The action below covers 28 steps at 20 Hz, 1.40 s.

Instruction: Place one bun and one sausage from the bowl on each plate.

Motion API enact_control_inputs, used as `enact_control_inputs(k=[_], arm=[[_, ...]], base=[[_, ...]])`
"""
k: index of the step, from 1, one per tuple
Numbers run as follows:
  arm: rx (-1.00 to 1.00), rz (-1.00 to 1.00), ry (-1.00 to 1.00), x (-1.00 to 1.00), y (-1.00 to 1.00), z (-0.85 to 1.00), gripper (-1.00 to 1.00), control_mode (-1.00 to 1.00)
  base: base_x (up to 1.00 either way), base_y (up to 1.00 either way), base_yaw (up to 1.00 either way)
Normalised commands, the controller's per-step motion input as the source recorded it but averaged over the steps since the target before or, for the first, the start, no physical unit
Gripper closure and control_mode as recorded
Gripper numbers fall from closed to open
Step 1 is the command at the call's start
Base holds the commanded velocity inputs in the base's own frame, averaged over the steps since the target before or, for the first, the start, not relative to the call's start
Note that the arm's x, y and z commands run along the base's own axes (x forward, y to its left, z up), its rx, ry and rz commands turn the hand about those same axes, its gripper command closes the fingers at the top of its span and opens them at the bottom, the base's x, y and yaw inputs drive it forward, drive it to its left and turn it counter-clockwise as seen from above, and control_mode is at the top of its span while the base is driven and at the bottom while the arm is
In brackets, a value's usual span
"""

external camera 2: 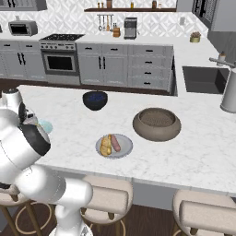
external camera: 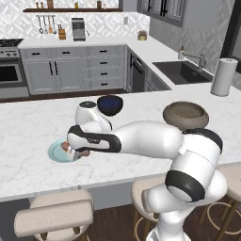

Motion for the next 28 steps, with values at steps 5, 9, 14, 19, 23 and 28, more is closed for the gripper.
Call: enact_control_inputs(k=[5,9,14,19,23,28], arm=[[-0.06,-0.08,0.00,0.43,0.42,-0.20,1.00,-1.00],[-0.07,-0.05,0.01,0.48,0.38,-0.19,1.00,-1.00],[-0.03,-0.05,0.00,0.41,0.04,-0.35,1.00,-1.00],[-0.04,-0.03,0.01,0.34,0.09,-0.33,1.00,-1.00],[-0.04,-0.01,0.00,0.31,0.16,-0.34,1.00,-1.00],[-0.02,-0.01,0.00,0.17,0.27,-0.13,1.00,-1.00]], base=[[0.00,0.00,0.00],[0.00,0.00,0.00],[0.00,0.00,0.00],[0.00,0.00,0.00],[0.00,0.00,0.00],[0.00,0.00,0.00]])
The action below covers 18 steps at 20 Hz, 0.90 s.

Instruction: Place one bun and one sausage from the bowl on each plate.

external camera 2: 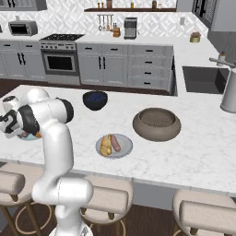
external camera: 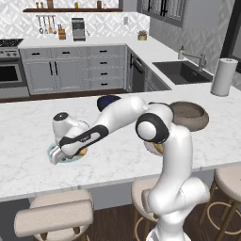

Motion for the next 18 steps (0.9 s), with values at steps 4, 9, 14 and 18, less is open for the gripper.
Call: enact_control_inputs(k=[4,9,14,18], arm=[[0.00,-0.01,0.00,0.23,0.12,-0.18,1.00,-1.00],[0.00,0.00,0.00,0.27,0.00,-0.29,1.00,-1.00],[0.00,0.00,0.00,0.15,0.02,-0.23,-1.00,-1.00],[0.00,0.00,-0.01,-0.14,-0.02,0.07,-1.00,-1.00]], base=[[0.00,0.00,0.00],[0.00,0.00,0.00],[0.00,0.00,0.00],[0.00,0.00,0.00]])
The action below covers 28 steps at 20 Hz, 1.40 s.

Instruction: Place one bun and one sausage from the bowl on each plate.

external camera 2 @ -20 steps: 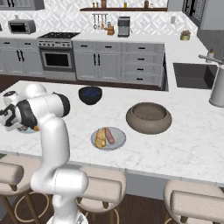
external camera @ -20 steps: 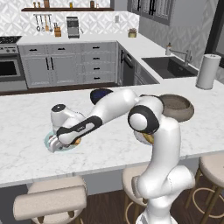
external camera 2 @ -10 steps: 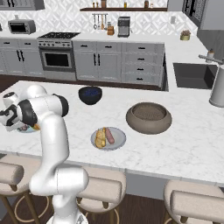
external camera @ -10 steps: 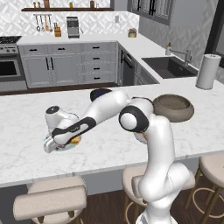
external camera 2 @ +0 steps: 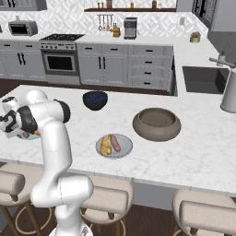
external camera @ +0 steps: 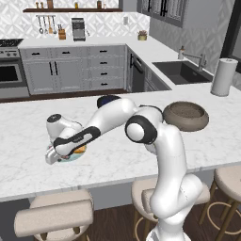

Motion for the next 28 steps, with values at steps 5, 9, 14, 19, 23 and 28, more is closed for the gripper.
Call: enact_control_inputs(k=[5,9,14,19,23,28], arm=[[0.00,0.00,-0.04,-0.33,0.00,0.46,-1.00,-1.00],[0.00,0.00,-0.07,-0.30,-0.15,0.68,-1.00,-1.00],[0.04,-0.01,-0.04,-0.06,-0.77,0.52,-1.00,-1.00],[0.15,-0.05,0.00,-0.07,-0.99,0.32,-1.00,-1.00],[0.15,-0.06,0.00,-0.17,-1.00,0.03,-1.00,-1.00],[0.21,-0.10,0.00,-0.32,-1.00,-0.01,-1.00,-1.00]], base=[[0.00,0.00,0.00],[0.00,0.00,0.00],[0.00,0.00,0.00],[0.00,0.00,0.00],[0.00,0.00,0.00],[0.00,0.00,0.00]])
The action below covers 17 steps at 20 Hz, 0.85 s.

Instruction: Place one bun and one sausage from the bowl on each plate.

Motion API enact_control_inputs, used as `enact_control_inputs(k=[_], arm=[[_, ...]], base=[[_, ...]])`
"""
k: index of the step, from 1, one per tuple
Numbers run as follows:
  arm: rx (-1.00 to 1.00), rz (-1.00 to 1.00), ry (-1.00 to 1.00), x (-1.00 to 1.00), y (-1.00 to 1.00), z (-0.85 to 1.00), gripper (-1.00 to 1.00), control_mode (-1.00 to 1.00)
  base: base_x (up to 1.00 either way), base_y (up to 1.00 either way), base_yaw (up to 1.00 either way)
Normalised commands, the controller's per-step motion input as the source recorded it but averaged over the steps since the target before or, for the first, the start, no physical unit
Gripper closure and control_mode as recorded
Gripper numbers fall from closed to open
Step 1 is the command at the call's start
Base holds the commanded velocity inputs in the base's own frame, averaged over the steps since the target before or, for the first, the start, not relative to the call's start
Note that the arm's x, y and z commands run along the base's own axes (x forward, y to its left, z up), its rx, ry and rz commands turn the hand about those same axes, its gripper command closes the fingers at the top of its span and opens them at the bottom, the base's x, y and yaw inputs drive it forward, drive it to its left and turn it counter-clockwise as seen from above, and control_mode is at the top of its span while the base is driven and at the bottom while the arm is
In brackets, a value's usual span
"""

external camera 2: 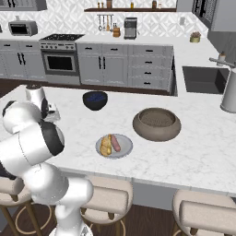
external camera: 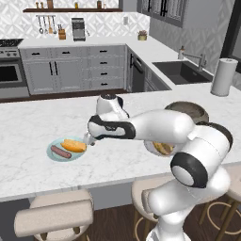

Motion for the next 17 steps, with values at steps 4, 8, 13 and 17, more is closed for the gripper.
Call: enact_control_inputs(k=[4,8,13,17], arm=[[0.16,-0.12,-0.10,-0.45,-0.99,0.64,-1.00,-1.00],[0.12,-0.13,-0.15,-0.59,-0.85,0.97,-1.00,-1.00],[0.09,-0.12,-0.16,-0.74,-0.71,1.00,-1.00,-1.00],[0.05,-0.12,-0.17,-0.81,-0.64,1.00,-1.00,-1.00]], base=[[0.00,0.00,0.00],[0.00,0.00,0.00],[0.00,0.00,0.00],[0.00,0.00,0.00]])
